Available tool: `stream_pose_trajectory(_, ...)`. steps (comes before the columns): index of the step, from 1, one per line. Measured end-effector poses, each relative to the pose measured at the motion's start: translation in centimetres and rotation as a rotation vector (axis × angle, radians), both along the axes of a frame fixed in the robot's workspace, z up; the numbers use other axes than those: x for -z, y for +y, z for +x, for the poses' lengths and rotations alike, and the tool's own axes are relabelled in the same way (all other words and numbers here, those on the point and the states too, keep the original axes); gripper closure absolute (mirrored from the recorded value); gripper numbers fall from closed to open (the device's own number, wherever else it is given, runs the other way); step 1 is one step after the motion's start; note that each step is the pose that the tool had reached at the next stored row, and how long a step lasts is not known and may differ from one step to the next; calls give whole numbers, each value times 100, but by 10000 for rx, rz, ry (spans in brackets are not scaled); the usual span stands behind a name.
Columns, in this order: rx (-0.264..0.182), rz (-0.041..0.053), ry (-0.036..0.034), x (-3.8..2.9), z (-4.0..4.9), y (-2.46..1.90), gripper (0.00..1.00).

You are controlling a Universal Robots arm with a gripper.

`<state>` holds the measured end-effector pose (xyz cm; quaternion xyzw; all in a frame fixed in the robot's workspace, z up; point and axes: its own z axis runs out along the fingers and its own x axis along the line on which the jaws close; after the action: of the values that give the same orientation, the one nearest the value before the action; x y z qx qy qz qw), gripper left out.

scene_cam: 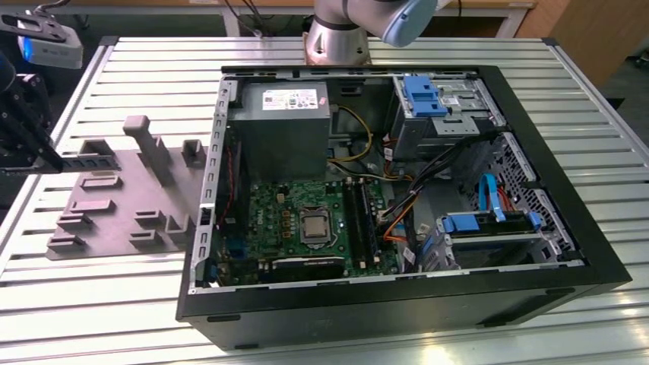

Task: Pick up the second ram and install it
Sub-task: 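Pick up the second ram and move it above second insertion slot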

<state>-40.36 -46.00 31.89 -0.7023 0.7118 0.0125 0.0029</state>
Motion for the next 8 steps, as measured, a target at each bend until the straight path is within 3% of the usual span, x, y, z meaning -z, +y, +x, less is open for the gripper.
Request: stream_pose_trajectory(8,59,-1,0,-148,0,4,85)
